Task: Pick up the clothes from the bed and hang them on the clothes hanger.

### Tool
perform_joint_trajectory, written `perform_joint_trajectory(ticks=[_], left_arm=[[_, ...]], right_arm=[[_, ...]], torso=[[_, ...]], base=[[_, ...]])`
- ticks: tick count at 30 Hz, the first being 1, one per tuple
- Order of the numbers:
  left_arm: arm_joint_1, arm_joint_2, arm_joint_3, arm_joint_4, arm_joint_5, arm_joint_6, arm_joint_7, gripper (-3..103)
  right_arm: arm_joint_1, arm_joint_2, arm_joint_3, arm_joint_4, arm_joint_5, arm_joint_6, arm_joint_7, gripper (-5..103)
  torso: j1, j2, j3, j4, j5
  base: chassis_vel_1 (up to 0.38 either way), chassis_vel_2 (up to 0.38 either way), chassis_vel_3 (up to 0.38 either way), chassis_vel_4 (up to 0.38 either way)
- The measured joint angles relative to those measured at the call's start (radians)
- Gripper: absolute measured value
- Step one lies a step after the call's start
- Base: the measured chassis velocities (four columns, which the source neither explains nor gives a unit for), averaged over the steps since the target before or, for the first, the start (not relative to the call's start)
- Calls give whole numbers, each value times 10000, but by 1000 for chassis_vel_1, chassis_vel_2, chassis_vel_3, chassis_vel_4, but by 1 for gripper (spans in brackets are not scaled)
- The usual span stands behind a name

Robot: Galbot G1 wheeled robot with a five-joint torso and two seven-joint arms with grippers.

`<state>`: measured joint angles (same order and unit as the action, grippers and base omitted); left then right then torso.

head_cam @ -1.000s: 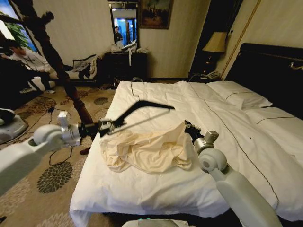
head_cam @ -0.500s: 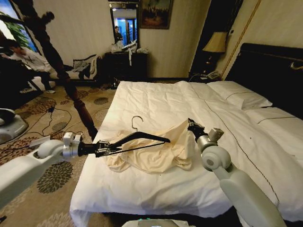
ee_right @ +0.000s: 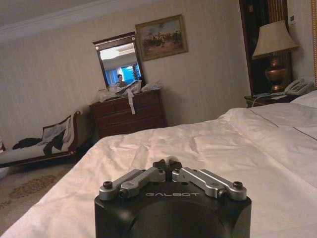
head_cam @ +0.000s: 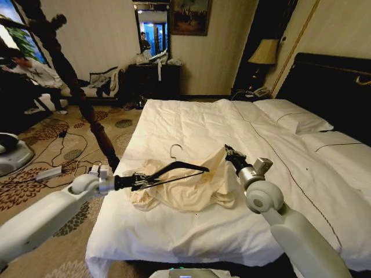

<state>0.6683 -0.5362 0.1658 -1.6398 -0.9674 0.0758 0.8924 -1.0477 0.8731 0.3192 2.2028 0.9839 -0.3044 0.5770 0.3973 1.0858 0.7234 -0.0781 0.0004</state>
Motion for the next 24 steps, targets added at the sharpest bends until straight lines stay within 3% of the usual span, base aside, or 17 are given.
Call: perform_joint_trajectory(ticks=[7,18,24], left_arm=[[-924,-409,1135,586,88,-28,-125,18],[-1567,-1144,1627,1246,246,-59,-313,18],[-1822,-1725,1935,1441,252,-40,-441,18]], right_arm=[[34,-43,-1,271,277,-36,105,0],[-60,-236,1,647,669,-101,198,0],[35,-282,-106,877,1414,-181,417,0]], torso=[[0,0,0,-2,-5],[0,0,0,2,-2],[0,0,0,2,-2]], base=[[0,0,0,0],[0,0,0,0],[0,0,0,0]])
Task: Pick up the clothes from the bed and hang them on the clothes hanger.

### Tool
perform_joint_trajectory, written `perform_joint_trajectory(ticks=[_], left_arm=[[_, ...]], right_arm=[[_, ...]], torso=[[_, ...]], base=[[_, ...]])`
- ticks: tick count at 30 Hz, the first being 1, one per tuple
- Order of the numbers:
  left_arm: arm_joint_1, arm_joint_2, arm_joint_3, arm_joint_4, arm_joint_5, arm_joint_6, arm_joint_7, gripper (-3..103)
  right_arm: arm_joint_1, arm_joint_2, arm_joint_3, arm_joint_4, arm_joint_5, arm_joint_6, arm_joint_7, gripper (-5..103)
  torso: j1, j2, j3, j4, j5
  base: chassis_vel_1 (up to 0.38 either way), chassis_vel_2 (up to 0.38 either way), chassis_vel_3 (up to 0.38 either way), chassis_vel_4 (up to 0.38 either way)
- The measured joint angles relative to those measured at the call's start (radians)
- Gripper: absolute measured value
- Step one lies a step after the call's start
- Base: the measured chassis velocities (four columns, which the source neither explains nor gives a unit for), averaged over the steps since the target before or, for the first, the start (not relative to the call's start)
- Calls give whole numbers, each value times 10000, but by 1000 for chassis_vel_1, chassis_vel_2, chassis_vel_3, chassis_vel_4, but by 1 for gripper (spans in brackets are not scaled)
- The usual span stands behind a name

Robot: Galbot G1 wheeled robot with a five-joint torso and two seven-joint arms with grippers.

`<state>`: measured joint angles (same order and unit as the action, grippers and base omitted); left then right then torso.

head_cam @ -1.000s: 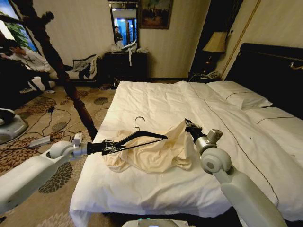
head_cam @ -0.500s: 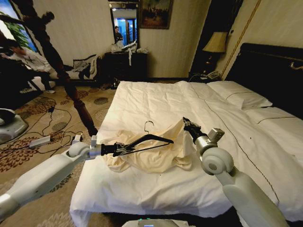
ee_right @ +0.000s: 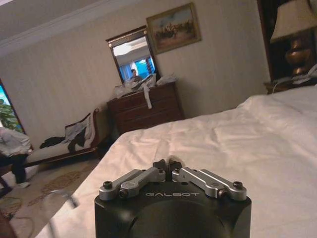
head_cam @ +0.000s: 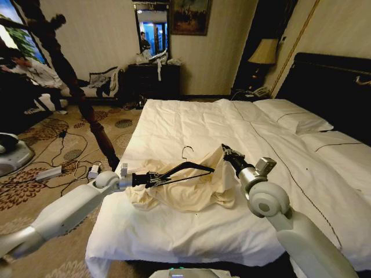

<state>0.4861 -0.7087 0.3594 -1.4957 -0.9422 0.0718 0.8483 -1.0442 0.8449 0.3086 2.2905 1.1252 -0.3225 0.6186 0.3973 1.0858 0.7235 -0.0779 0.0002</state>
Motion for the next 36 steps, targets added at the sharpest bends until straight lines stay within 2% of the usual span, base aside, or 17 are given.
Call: perform_joint_trajectory(ticks=[7,17,28,32,36], left_arm=[[-492,-963,583,551,173,8,-324,18],[-799,-2016,807,1095,63,-52,-879,18],[-784,-2329,817,1198,28,-91,-1304,18],[-963,-2472,833,1332,13,-94,-1537,18],[-1025,-2556,836,1340,-86,-94,-1605,18]], right_arm=[[81,-46,-48,319,1066,-89,276,0],[-125,142,-330,507,1591,-221,417,0],[-190,176,-461,966,1865,-346,356,0],[-58,72,-351,1722,2402,-366,393,0],[-361,9,-318,1768,2192,-436,294,0]], torso=[[0,0,0,-1,0],[1,-1,0,0,0],[0,-1,0,-1,-1],[0,0,-1,1,-3],[0,0,-1,-1,-3]], base=[[0,0,0,0],[0,0,0,0],[0,0,0,0],[0,0,0,0],[0,0,0,0]])
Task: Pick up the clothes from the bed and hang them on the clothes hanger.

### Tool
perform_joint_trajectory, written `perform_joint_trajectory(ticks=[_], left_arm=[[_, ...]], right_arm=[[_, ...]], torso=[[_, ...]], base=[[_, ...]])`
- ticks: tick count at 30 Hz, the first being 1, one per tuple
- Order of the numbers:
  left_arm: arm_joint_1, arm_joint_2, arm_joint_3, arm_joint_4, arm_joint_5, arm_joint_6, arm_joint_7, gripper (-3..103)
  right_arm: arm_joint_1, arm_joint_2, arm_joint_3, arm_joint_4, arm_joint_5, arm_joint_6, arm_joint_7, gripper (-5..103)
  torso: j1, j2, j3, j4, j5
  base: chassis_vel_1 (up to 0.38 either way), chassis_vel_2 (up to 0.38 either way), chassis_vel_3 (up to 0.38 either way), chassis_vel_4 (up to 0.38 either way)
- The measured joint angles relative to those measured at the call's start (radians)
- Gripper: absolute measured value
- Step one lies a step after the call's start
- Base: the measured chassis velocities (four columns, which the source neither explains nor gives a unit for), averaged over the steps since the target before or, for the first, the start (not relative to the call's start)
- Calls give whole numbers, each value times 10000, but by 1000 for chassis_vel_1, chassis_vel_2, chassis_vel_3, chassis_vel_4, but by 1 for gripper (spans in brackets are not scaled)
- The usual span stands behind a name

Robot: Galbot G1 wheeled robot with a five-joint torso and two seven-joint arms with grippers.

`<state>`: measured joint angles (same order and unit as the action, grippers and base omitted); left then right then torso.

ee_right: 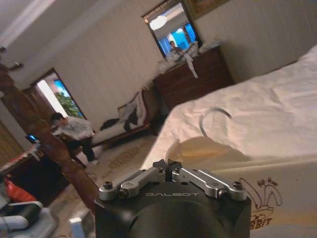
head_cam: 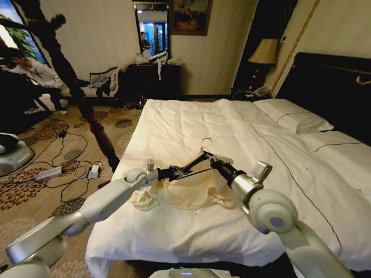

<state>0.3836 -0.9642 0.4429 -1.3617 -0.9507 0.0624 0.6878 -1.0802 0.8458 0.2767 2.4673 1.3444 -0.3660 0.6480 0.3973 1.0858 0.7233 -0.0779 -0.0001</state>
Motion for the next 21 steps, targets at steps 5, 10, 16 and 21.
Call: perform_joint_trajectory(ticks=[5,10,16,21], left_arm=[[145,-8,-11,-348,-219,9,-105,18],[354,118,-120,-615,-306,10,-136,18],[497,399,-174,-826,-313,7,-56,18],[532,265,-320,-750,-368,-44,-83,18]], right_arm=[[-267,219,-169,-571,-521,-69,-73,0],[-64,437,-348,-1015,-717,-109,-34,0],[7,452,-357,-1108,-769,-119,2,0],[-376,259,-355,-790,-907,-387,-575,8]], torso=[[0,0,0,-1,1],[0,0,0,3,1],[0,0,0,4,1],[0,0,0,-2,1]], base=[[0,0,0,0],[0,0,0,0],[0,0,0,0],[0,0,0,0]])
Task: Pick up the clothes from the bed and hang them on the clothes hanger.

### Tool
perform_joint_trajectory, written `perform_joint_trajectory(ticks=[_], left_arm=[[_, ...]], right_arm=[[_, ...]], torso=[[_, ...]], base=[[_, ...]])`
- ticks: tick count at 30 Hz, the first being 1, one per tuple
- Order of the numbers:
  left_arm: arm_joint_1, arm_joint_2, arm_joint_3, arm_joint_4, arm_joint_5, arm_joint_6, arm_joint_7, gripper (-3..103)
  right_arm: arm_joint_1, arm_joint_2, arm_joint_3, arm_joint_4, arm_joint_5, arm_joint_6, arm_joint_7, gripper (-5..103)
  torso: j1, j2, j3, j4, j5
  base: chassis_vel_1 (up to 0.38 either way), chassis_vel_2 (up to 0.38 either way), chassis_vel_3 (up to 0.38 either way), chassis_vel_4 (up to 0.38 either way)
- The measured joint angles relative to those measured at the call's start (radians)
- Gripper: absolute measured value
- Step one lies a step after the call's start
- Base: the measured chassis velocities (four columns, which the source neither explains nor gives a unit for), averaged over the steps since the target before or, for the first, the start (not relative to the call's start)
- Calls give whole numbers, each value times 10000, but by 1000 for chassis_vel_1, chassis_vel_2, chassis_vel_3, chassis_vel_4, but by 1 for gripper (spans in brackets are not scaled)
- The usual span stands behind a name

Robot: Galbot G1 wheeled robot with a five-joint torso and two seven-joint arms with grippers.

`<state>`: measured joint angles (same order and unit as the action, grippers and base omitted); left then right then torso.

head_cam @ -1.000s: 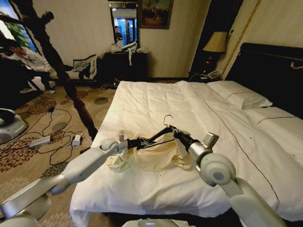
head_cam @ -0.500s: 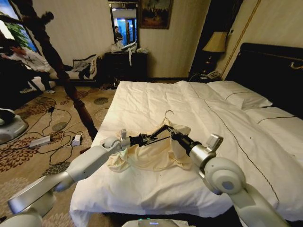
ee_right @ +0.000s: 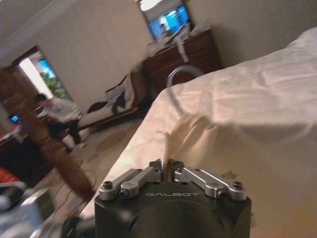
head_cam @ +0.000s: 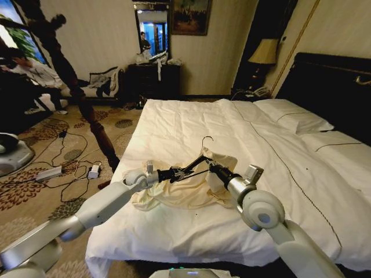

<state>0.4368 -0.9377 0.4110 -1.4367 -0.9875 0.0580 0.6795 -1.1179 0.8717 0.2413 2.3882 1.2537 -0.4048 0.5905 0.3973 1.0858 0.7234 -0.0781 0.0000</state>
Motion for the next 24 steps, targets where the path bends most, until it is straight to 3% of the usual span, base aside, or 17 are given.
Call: perform_joint_trajectory(ticks=[2,4,7,9,13,14,16,17,19,20,24], left_arm=[[-4,-129,-63,71,-41,-22,-30,18],[-12,-180,-83,93,-68,-28,-72,18],[-38,-302,-110,165,-119,-39,-144,18],[-42,-313,-111,175,-120,-40,-152,18],[-66,-260,-112,147,-133,-45,-171,18],[-66,-260,-112,147,-133,-45,-171,18],[-116,-62,-87,-38,-140,-46,-158,18],[-131,12,-74,-78,-136,-46,-136,18],[-199,314,-24,-182,99,-82,177,18],[-199,314,-24,-182,99,-82,177,18],[-241,919,0,-314,730,-343,738,18]], right_arm=[[-202,-36,-7,193,-60,-119,-142,19],[-283,-49,-9,272,-63,-174,-162,19],[-678,-201,29,436,-383,-328,-281,35],[-807,-245,49,443,-582,-346,-361,35],[-1504,-455,283,188,-2661,-335,-1239,56],[-1504,-455,283,188,-2661,-335,-1239,56],[-1517,-557,592,-243,-3698,-18,-1630,67],[-1482,-598,678,-345,-3830,48,-1660,67],[-1414,-828,825,-559,-4206,226,-1705,78],[-1414,-828,825,-559,-4206,226,-1705,78],[-1535,-1705,923,-896,-5849,679,-2206,94]], torso=[[0,0,0,0,0],[-1,0,0,1,-1],[0,0,0,1,0],[0,0,0,3,0],[-1,0,0,0,0],[-1,0,0,0,0],[0,0,0,0,0],[0,0,0,0,2],[0,0,1,4,1],[0,0,1,4,1],[-1,0,1,3,0]], base=[[0,0,0,0],[0,0,0,0],[0,0,0,0],[0,0,0,0],[0,0,0,0],[0,0,0,0],[0,0,0,0],[0,0,0,0],[0,0,0,0],[0,0,0,0],[0,0,0,0]])
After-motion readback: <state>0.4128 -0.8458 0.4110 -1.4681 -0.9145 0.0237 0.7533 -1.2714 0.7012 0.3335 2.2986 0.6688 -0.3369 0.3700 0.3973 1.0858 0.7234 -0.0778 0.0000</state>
